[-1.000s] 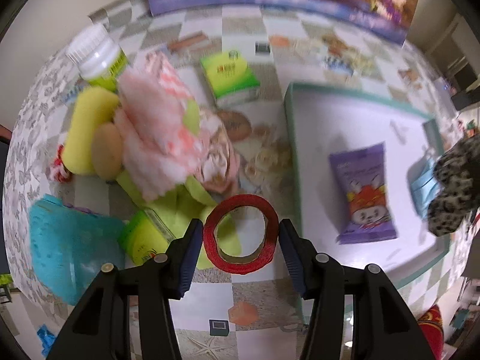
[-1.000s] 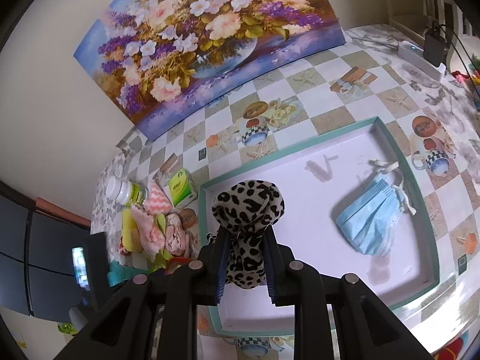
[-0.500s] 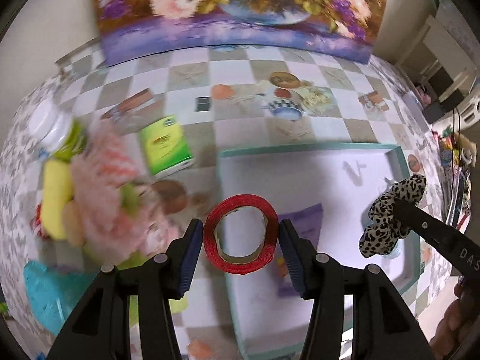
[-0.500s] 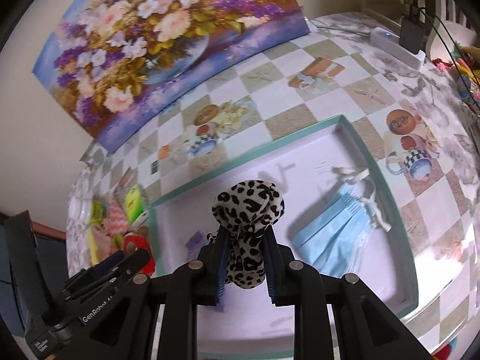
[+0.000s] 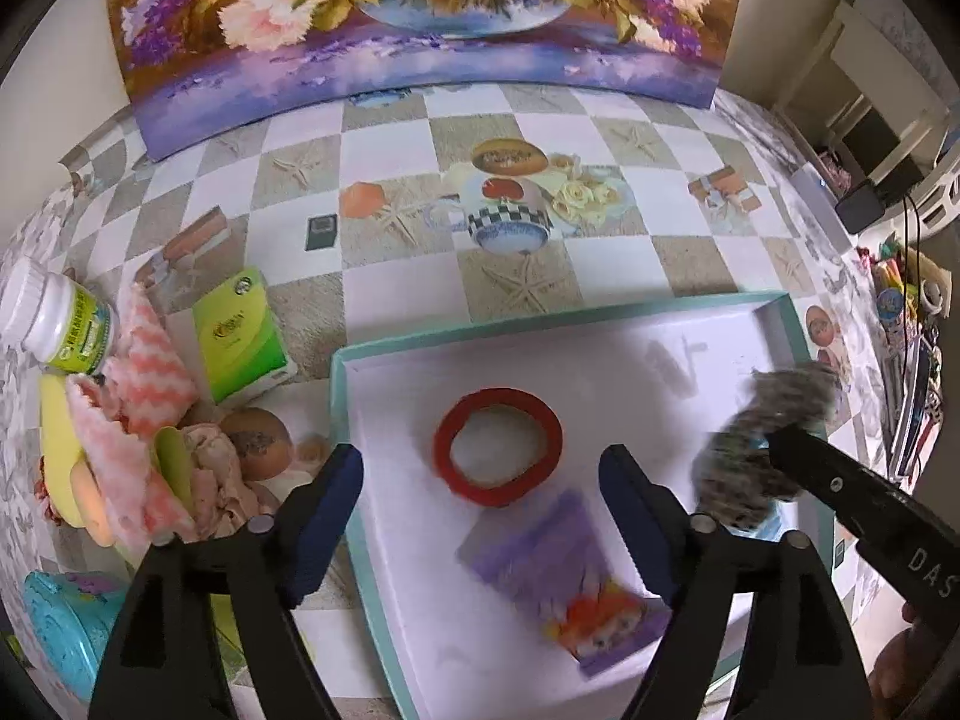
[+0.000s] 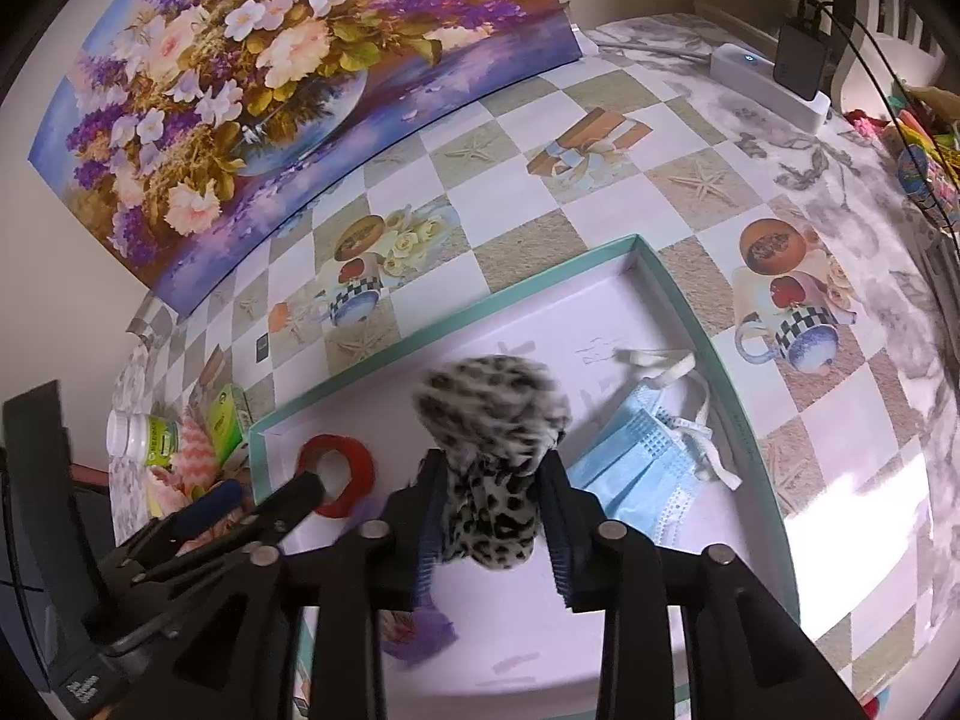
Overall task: Organize soft objects
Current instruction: 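Drop the scrunchie and red tape roll into the tray, opening both grippers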
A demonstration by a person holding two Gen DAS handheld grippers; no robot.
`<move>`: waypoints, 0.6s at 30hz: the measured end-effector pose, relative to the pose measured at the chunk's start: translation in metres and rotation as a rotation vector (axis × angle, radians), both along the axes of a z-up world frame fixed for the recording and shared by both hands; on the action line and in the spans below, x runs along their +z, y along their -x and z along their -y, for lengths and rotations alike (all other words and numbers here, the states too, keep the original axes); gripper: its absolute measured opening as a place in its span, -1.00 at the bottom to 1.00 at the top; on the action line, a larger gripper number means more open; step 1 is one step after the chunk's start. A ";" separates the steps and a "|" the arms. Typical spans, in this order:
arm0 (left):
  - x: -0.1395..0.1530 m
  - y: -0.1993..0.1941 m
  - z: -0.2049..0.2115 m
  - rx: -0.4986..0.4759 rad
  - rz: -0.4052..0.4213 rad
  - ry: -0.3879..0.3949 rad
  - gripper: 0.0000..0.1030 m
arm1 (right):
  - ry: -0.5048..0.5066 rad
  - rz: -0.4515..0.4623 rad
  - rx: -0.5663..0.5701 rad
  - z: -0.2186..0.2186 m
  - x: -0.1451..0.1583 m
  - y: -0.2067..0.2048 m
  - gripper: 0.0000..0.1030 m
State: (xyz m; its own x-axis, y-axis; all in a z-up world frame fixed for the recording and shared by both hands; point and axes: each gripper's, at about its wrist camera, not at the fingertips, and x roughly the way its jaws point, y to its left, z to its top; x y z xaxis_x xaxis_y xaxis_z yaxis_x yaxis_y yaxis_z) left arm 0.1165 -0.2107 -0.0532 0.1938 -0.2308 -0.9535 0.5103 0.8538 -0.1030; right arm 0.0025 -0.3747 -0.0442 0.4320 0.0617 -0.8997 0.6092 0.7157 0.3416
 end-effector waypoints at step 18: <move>0.028 0.000 -0.047 0.136 0.053 0.154 1.00 | 0.138 0.043 0.002 -0.014 0.020 0.008 1.00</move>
